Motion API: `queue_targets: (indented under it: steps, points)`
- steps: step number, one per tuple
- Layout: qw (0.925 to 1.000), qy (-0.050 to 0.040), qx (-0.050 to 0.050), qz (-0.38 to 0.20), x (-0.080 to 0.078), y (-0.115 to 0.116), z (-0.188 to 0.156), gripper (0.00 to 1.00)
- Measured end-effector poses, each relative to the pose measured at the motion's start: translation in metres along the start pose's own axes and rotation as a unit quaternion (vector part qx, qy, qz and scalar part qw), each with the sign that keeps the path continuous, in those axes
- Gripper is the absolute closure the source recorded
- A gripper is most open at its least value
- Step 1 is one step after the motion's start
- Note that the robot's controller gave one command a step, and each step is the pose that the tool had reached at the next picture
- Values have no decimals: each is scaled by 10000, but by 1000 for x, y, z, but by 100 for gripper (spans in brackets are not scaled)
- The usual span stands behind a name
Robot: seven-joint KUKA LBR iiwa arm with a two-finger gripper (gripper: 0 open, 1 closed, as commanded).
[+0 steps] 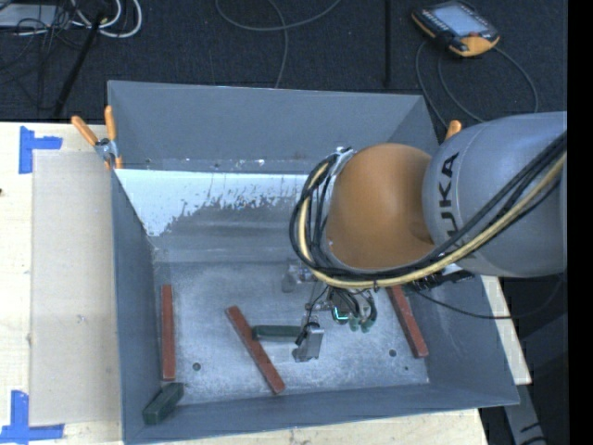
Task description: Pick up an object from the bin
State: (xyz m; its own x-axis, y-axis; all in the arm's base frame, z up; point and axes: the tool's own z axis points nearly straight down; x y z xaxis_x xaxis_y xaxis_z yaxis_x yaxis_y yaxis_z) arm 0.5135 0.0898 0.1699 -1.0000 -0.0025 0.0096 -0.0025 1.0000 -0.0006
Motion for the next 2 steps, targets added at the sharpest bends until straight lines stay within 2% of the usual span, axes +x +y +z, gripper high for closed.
queue_targets:
  steps: [1, 2]
  points:
    - [10000, -37, -4, 13, -2, 0, -4, 0]
    - [9997, -74, -12, 240, -5, -9, 46, 0]
